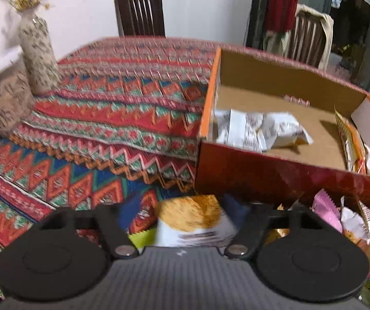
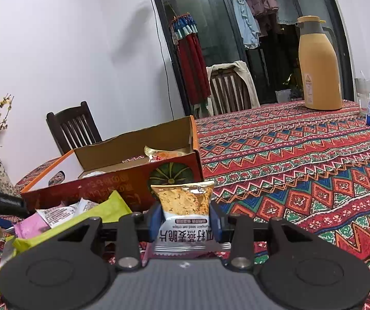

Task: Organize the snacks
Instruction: 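Grasp a white oat-biscuit packet with the left tool while the right tool holds its packet, then carry both biscuit packets over the box and open both tools to drop them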

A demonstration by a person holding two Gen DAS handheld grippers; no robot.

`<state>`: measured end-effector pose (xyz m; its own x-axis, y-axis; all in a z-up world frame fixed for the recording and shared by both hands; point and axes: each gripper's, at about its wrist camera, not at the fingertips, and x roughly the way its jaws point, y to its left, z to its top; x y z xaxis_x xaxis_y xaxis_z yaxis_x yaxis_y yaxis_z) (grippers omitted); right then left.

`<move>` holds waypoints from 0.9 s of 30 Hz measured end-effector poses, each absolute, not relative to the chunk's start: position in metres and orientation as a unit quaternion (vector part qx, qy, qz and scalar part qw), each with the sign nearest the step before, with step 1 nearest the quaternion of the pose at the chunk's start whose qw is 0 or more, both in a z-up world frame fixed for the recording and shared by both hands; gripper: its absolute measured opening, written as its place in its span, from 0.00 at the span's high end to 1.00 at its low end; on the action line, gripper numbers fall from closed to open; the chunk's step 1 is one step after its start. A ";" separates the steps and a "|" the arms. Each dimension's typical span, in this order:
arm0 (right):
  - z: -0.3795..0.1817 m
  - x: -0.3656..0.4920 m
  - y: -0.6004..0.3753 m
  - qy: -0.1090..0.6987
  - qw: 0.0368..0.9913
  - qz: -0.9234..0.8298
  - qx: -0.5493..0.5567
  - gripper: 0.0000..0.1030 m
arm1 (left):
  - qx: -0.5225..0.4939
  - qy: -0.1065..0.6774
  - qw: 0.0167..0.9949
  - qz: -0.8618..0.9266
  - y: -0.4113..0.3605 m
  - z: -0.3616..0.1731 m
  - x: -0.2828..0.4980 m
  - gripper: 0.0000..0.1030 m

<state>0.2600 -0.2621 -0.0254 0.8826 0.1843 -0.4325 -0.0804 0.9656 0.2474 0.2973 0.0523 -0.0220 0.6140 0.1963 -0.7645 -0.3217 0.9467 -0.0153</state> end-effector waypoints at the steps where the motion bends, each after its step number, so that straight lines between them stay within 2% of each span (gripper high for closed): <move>1: -0.025 0.260 -0.262 0.231 0.964 0.071 0.113 0.63 | -0.082 0.419 0.893 0.142 0.054 -0.025 0.298 0.42; 7: -0.024 0.257 -0.262 0.224 0.964 0.083 0.112 0.63 | -0.097 0.403 0.900 0.133 0.058 -0.021 0.287 0.50; 27: -0.024 0.259 -0.258 0.225 0.965 0.078 0.106 0.63 | -0.091 0.299 0.948 0.066 0.052 0.019 0.222 0.50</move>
